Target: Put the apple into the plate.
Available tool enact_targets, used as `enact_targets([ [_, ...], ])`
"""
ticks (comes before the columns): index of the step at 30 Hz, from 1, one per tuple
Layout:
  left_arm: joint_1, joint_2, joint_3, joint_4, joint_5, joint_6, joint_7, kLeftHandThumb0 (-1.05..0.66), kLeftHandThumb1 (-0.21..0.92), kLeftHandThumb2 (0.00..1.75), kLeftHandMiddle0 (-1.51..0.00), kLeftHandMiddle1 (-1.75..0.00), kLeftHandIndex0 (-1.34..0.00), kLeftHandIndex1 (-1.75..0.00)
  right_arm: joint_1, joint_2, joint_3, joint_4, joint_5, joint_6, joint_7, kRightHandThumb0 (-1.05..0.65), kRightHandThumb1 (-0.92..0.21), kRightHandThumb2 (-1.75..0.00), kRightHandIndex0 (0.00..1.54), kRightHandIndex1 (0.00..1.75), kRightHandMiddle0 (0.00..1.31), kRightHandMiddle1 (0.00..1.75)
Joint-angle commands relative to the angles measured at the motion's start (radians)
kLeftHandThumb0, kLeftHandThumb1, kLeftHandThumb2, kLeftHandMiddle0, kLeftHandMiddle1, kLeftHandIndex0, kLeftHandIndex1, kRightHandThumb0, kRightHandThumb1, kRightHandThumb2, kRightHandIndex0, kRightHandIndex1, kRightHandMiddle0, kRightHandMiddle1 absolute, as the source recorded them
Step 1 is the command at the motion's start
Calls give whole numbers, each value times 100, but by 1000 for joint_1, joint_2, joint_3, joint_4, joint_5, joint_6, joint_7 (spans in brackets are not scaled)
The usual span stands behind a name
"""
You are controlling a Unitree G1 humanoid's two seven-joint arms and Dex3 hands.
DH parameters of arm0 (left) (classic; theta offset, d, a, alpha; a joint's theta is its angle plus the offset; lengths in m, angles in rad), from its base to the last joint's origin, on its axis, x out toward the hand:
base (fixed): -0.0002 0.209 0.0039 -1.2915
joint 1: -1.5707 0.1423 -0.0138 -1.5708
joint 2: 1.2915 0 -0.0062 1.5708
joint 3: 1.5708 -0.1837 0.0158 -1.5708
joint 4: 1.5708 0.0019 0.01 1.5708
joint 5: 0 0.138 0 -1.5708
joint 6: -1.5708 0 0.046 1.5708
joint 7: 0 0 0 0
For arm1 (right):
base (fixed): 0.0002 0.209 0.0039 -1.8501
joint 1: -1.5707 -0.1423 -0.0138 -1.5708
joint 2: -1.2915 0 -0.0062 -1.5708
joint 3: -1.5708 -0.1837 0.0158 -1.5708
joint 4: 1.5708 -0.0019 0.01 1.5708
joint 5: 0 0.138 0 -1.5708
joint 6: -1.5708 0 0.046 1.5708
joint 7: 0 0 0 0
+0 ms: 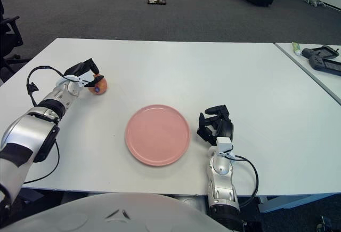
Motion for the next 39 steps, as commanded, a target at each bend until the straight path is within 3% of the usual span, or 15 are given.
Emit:
enact_targets([
  [1, 17, -12, 3, 14, -3, 0, -12, -71, 70, 63, -109, -175, -55, -175, -10, 0, -3, -2, 1, -1, -2, -39, -62, -94, 64, 150, 38, 175],
  [10, 11, -18, 10, 14, -16, 3, -30, -69, 65, 69, -107, -175, -52, -175, -7, 3, -2, -8, -3, 3, -10, -39, -62, -94, 64, 150, 38, 175],
  [22, -4, -29, 9, 10, -23, 5, -69, -67, 61, 77, -59, -174, -36, -175, -3, 6, 0, -24, -1, 19, -10, -39, -63, -93, 62, 150, 37, 175],
  [27, -7, -36, -6, 8, -13, -15, -109, -64, 55, 86, -36, -156, -22, -175, -3, 3, 2, -23, -1, 14, -4, -39, -63, -92, 62, 151, 37, 175],
  [39, -14, -36, -106, 13, 65, -42, -203, -69, 48, 91, -15, -132, -2, -161, -11, 2, 0, -9, -3, 3, -10, -40, -61, -95, 63, 149, 39, 175],
])
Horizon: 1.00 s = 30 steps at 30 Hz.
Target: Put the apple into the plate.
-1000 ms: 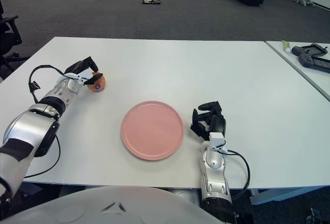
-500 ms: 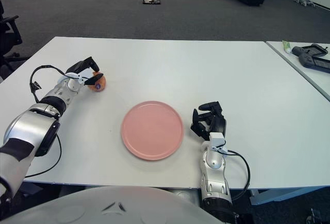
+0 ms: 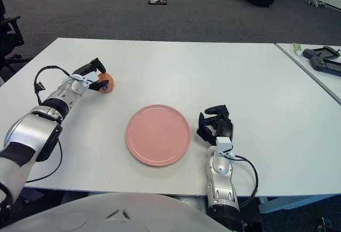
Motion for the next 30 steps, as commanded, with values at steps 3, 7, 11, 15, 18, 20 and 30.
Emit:
enact_targets([
  [3, 12, -22, -64, 17, 59, -3, -61, -71, 48, 89, -13, -128, -1, -157, -14, -1, -3, 4, -2, -13, -4, -40, -61, -96, 64, 149, 39, 175],
  [7, 9, -20, -104, 19, 92, -2, -78, -76, 51, 84, -10, -119, 0, -143, -15, -6, -3, 13, -3, -23, -1, -39, -61, -95, 63, 149, 38, 175],
  [11, 8, -20, -142, 21, 124, 3, -86, -84, 61, 70, -5, -105, 0, -122, -15, -10, -3, 18, -3, -27, 2, -39, -62, -93, 62, 149, 38, 175],
  [15, 8, -24, -178, 24, 153, 13, -92, -88, 69, 61, -2, -94, 0, -110, -15, -11, -3, 20, -4, -26, 2, -39, -63, -93, 62, 149, 37, 175],
  [18, 8, -25, -200, 24, 167, 19, -95, -90, 74, 55, 0, -85, 0, -102, -14, -12, -2, 20, -5, -25, 2, -39, -63, -93, 63, 149, 37, 175],
  [20, 9, -27, -216, 25, 177, 24, -95, -92, 78, 50, 0, -77, 0, -96, -12, -13, -2, 17, -6, -21, 2, -39, -63, -93, 63, 149, 37, 175],
  [30, 10, -32, -259, 29, 203, 33, -96, -95, 89, 37, 0, -59, 0, -80, -5, -9, -3, 4, -6, -1, 0, -39, -65, -90, 60, 148, 36, 175],
])
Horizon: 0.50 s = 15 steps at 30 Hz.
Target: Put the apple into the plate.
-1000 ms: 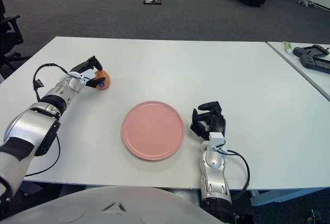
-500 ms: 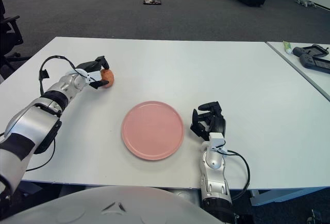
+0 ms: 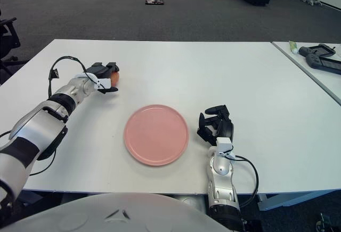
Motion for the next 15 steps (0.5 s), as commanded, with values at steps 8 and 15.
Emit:
enact_targets([
  [8, 61, -8, -34, 38, 25, 25, -51, -95, 92, 33, 0, -55, 0, -78, 5, 0, -7, -16, 2, 15, -4, -39, -67, -88, 59, 149, 35, 175],
  [15, 74, -10, -37, 39, 23, 23, -33, -92, 92, 32, 0, -63, 0, -89, 15, 3, -8, -27, 2, 23, -5, -38, -67, -87, 58, 150, 34, 175],
])
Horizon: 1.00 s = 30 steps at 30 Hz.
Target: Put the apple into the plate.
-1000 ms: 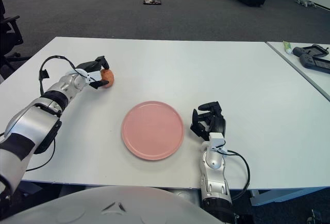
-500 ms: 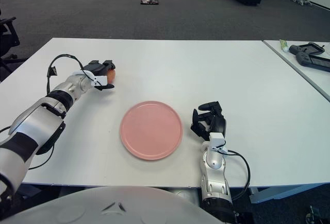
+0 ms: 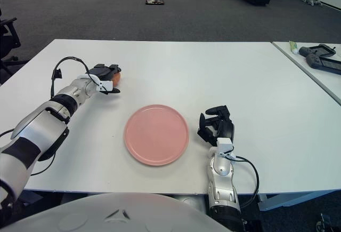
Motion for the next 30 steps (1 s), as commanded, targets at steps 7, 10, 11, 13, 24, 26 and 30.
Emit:
enact_targets([
  [7, 79, -7, -7, 39, 12, 19, -20, -89, 88, 35, -1, -80, 0, -104, 10, 6, -9, -21, 2, 17, -11, -38, -69, -84, 57, 151, 33, 175],
  [10, 82, -8, -2, 39, 8, 18, -13, -87, 86, 38, -3, -86, 0, -110, 12, 6, -10, -24, 1, 16, -13, -38, -70, -84, 58, 152, 33, 175],
  [11, 82, -8, -1, 39, 7, 17, -11, -87, 85, 38, -3, -87, 0, -111, 13, 6, -10, -25, 1, 16, -13, -38, -70, -84, 58, 152, 33, 175],
  [13, 85, -9, 4, 39, 4, 16, -6, -86, 83, 41, -4, -90, 0, -114, 14, 5, -11, -25, 3, 15, -12, -38, -70, -83, 58, 152, 33, 175],
  [24, 116, -13, 55, 43, -33, 7, 57, -70, 53, 83, -12, -126, -1, -158, 28, 6, -18, -42, 9, 14, -15, -38, -71, -83, 57, 151, 32, 175],
  [26, 119, -15, 65, 43, -42, 8, 65, -68, 50, 87, -13, -130, -1, -162, 30, 6, -19, -44, 8, 11, -15, -38, -71, -82, 58, 151, 32, 175],
  [30, 128, -18, 84, 44, -54, 21, 94, -57, 42, 97, -21, -147, -8, -172, 34, 7, -20, -48, 10, 8, -12, -38, -71, -83, 59, 151, 32, 175],
])
